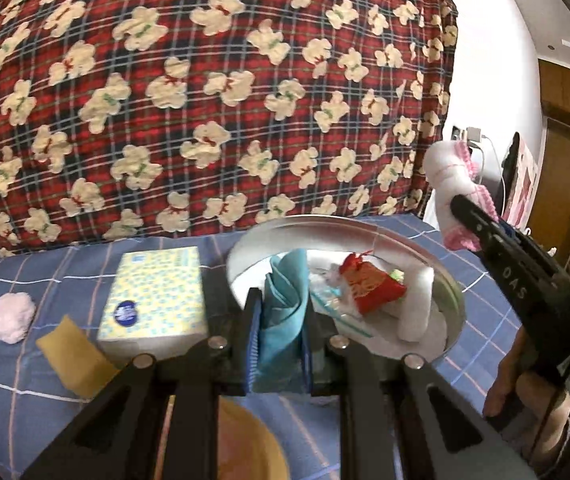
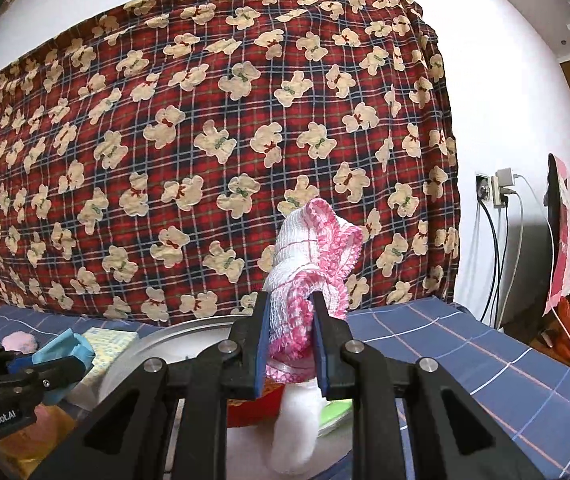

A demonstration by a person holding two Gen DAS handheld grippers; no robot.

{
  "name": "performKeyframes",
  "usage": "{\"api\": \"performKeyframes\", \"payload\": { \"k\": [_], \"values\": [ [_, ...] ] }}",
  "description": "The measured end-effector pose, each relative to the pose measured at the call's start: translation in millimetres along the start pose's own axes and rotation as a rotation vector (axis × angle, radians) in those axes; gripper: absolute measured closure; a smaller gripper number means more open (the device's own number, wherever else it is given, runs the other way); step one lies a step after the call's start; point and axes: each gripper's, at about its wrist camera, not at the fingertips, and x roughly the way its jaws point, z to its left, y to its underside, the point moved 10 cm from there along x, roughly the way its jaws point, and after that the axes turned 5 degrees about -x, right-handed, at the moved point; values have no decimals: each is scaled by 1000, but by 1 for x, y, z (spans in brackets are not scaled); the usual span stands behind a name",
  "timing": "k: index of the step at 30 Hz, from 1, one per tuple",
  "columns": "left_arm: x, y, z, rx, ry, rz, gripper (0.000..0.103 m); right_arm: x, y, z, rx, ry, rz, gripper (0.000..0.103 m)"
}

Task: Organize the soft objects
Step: 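Carry the striped cloth with the right tool while the left tool carries the teal cloth over the tin, then open the right tool to drop the striped cloth while the left tool drops the teal cloth into the tin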

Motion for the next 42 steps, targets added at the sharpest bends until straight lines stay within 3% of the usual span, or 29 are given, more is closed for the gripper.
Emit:
{"api": "performKeyframes", "payload": {
  "k": [14, 26, 36, 42],
  "values": [
    [31, 5, -56, 25, 47, 47, 88, 38, 16, -20, -45, 17, 90, 82],
    [54, 19, -72, 10, 44, 123, 88, 64, 34, -11, -97, -23, 194, 82],
    [72, 29, -77, 29, 19, 141, 88, 81, 53, 2, -84, -129, 308, 82],
    [84, 33, -84, 32, 24, 163, 87, 83, 59, 11, -13, -245, 355, 80]
  ]
}}
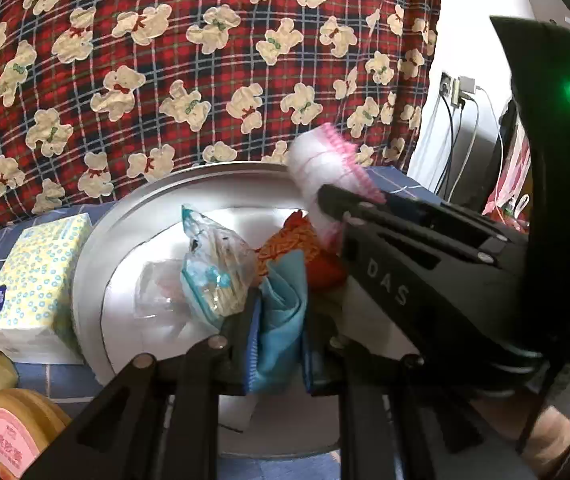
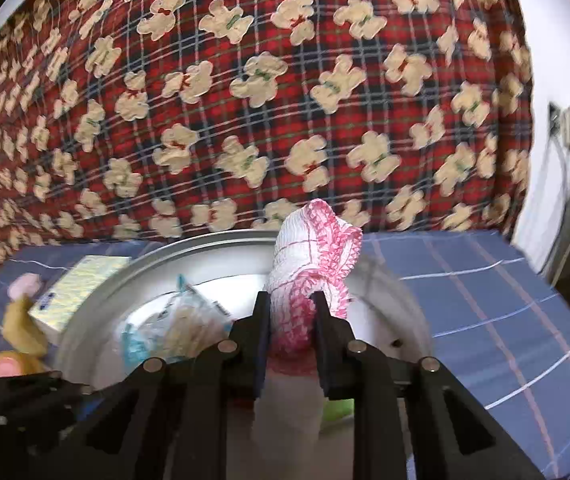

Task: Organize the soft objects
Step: 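Open the right tool to drop the striped cloth while the left tool drops the teal cloth into the tin, then withdraw both open tools from the tin toward the yellow sponge and pink ball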

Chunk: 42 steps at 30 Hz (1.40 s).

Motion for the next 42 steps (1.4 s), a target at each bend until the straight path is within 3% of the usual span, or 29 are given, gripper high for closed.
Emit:
{"api": "performKeyframes", "payload": {
  "k": [3, 4, 5, 6, 8, 10, 14, 23, 26, 34, 42],
  "values": [
    [4, 1, -4, 6, 0, 9, 75, -2, 0, 8, 6, -56, -1, 76],
    [5, 2, -6, 15, 1, 13, 55, -1, 0, 11, 10, -76, 4, 72],
    [5, 2, -8, 24, -1, 15, 34, -1, 0, 13, 15, -93, 11, 63],
    [5, 2, -10, 32, -5, 12, 28, -2, 1, 15, 23, -119, 18, 56],
    [0, 1, -12, 49, -31, -13, 8, -8, -3, 12, 62, -134, -19, 27],
    [-4, -2, -5, 32, -70, -44, 0, -16, -7, 6, 105, -138, -70, 17],
    [-6, -3, 9, -43, -71, -52, 0, -19, -7, -4, 145, -103, -86, 17],
    [-12, -4, 11, -54, -54, -76, 0, -36, -10, -25, 200, -18, -151, 17],
    [-16, -4, 15, -67, -58, -90, 0, -45, -12, -32, 185, 47, -193, 17],
    [-38, -13, 28, -18, -149, -184, 0, -67, -19, -32, 109, 187, -293, 17],
    [-44, -15, 34, 15, -212, -203, 0, -84, -18, -48, 184, 271, -353, 17]
  ]
}}
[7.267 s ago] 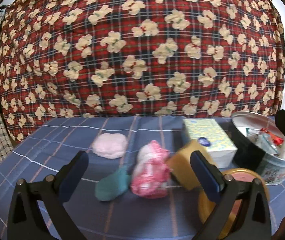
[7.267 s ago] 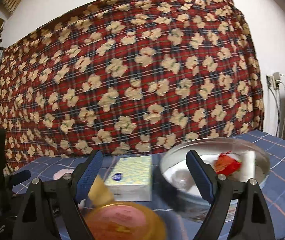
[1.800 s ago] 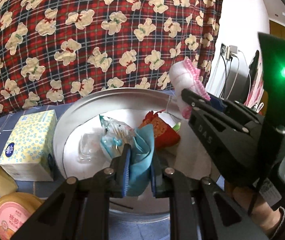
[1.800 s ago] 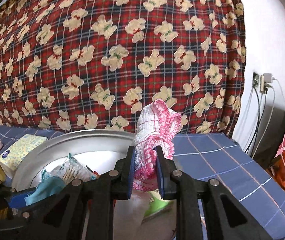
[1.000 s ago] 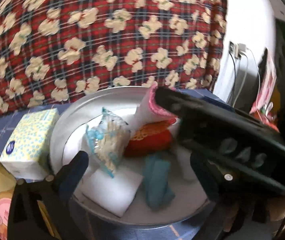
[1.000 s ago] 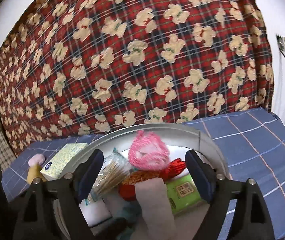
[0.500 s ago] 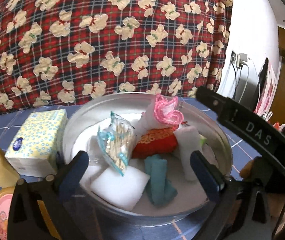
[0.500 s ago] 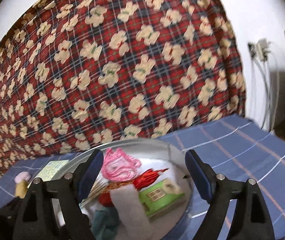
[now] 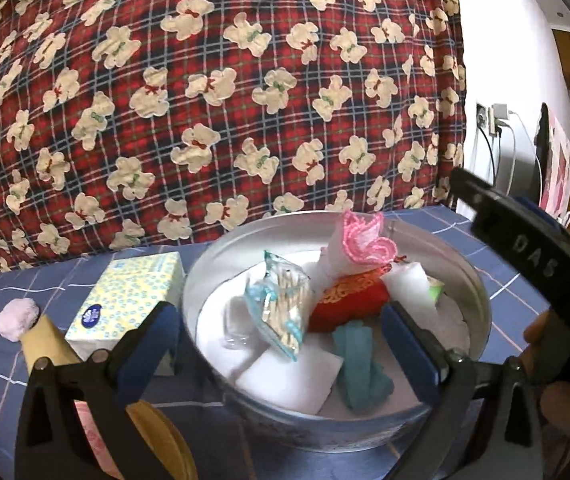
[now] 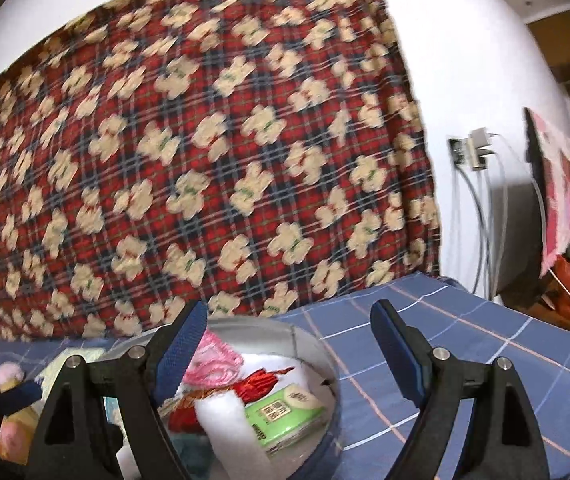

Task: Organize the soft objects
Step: 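Withdraw both open tools from the tin toward the yellow sponge and pink ball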

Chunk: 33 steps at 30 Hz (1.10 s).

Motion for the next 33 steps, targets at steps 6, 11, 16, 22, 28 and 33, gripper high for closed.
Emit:
{"api": "performKeyframes", "payload": {
  "k": [6, 11, 16, 22, 28, 33],
  "values": [
    [-7, -3, 9, -18, -14, -34, 0, -10, -3, -7, 24, 57, -43, 17],
    [-13, -4, 12, -5, -32, -57, 0, -12, -3, -6, 28, 63, -49, 17],
    [-20, -5, 16, 2, -37, -78, 0, -22, -2, -7, 45, 82, -61, 17],
    [-24, -3, 21, -1, -38, -71, 0, -39, 3, 9, 41, 49, -54, 17],
    [-31, -2, 28, -3, -49, -80, 0, -56, 1, 31, 1, 28, -84, 17],
    [-38, 0, 38, -15, -57, -82, 0, -63, 2, 43, -5, 15, -91, 17]
  ]
}}
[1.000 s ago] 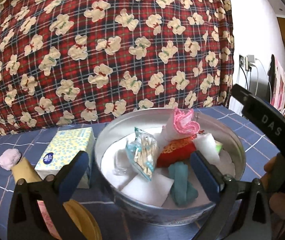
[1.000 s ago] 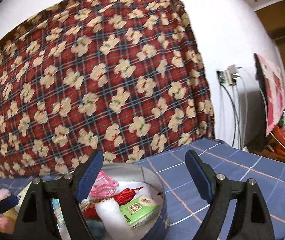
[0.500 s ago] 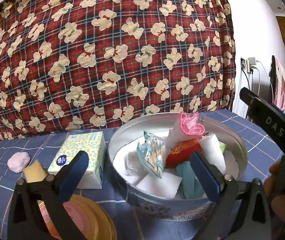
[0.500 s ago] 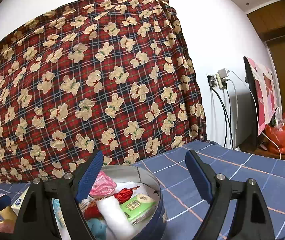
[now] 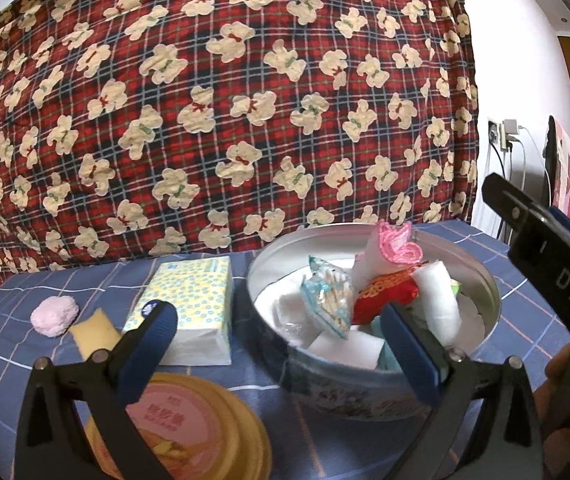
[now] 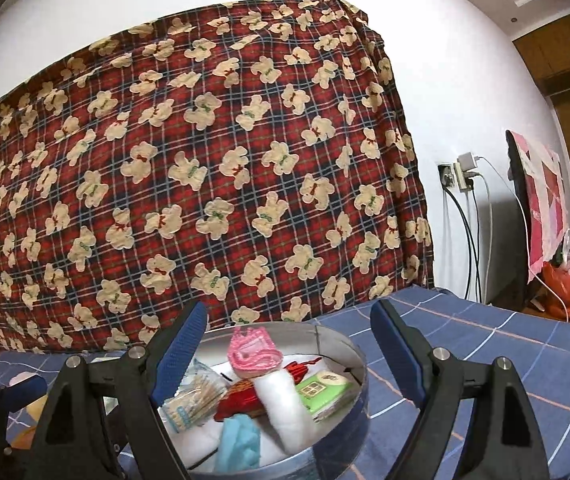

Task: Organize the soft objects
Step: 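Withdraw both open tools from the tin toward the yellow sponge and pink ball, then grasp the yellow sponge with the right tool while the left tool moves toward the pink fluffy ball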

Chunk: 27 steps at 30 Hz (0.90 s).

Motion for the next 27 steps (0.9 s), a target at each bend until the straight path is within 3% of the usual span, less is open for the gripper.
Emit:
{"api": "performKeyframes", "payload": {
  "k": [13, 27],
  "values": [
    [-7, 8, 45, -50, -41, 34, 0, -8, 9, 57, -17, -85, 33, 17],
    [-17, 11, 121, -87, -134, 40, 0, -16, 19, 137, -62, -209, 67, 17]
  ]
}}
